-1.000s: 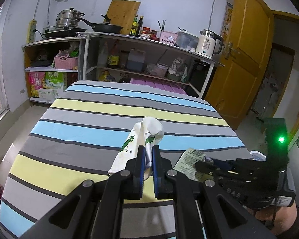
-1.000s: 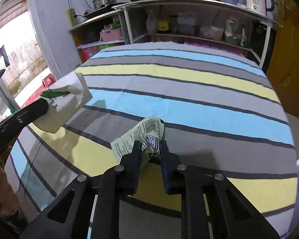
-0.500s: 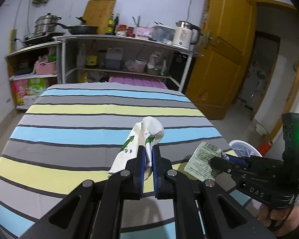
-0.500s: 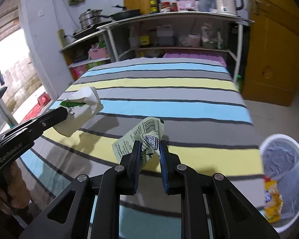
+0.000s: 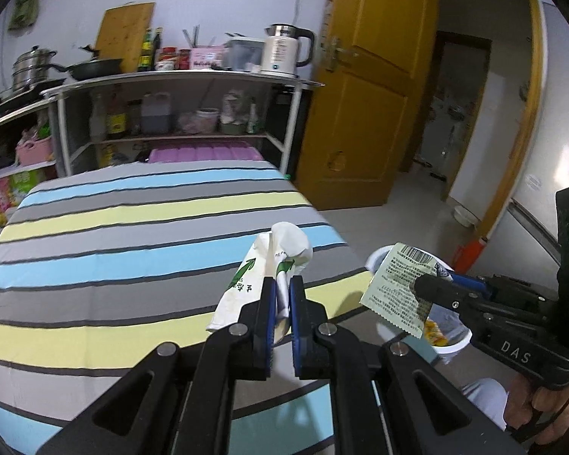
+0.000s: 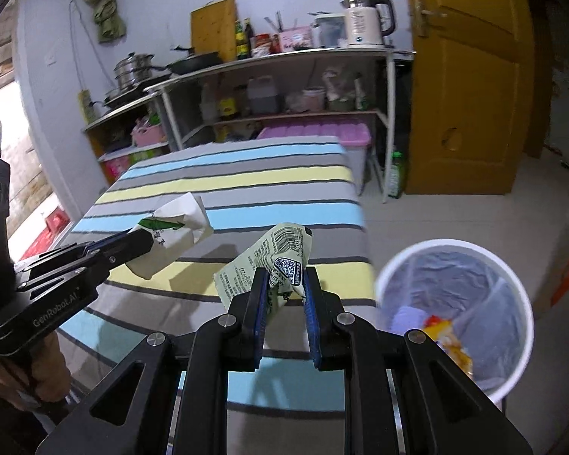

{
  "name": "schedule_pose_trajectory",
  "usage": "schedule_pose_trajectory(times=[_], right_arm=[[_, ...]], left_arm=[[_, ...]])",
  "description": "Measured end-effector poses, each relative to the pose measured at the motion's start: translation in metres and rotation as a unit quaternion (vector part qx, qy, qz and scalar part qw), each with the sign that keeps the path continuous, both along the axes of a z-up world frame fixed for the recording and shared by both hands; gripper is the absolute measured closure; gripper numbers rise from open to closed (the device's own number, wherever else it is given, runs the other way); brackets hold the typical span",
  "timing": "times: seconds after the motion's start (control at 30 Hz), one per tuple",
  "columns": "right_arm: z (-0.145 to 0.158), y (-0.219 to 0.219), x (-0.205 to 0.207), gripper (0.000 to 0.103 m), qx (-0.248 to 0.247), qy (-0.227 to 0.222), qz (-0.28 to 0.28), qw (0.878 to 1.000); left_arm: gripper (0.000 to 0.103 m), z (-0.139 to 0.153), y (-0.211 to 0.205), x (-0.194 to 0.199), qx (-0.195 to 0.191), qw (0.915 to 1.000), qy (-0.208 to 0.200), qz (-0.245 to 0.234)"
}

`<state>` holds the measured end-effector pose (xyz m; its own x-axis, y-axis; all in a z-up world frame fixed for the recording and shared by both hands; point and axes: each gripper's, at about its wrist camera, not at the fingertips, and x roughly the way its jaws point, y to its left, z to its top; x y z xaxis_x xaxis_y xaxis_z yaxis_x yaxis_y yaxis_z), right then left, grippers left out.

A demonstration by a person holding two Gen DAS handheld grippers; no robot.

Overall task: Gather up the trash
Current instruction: 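Lift the white paper bag and paper wrapper and carry them over the bin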

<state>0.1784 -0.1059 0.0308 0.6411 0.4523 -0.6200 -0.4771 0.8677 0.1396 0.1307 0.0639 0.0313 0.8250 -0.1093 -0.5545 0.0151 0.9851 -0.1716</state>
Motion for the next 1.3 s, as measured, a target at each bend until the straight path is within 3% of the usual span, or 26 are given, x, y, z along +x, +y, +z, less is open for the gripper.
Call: schedule_pose_trajectory(times=[0.3, 0.77, 1.3], right_arm=[[0.000, -0.053, -0.001, 0.084, 0.018, -0.001, -0.043, 0.999], [-0.026, -0.131, 0.021, 0.084, 0.030, 0.029, -0.123, 0.991], [-0.067, -0.169, 0.049, 0.081, 0.027, 0.079, -0.163, 0.983]], left_arm=[[0.096, 0.010, -0.049, 0.015, 0.008, 0.9989, -0.003, -0.046], [0.096, -0.001, -0.119, 0.057, 0.008, 0.9926, 0.018, -0.120], [0.094, -0.030, -0.171, 0.100, 0.002, 0.9832, 0.062, -0.172]])
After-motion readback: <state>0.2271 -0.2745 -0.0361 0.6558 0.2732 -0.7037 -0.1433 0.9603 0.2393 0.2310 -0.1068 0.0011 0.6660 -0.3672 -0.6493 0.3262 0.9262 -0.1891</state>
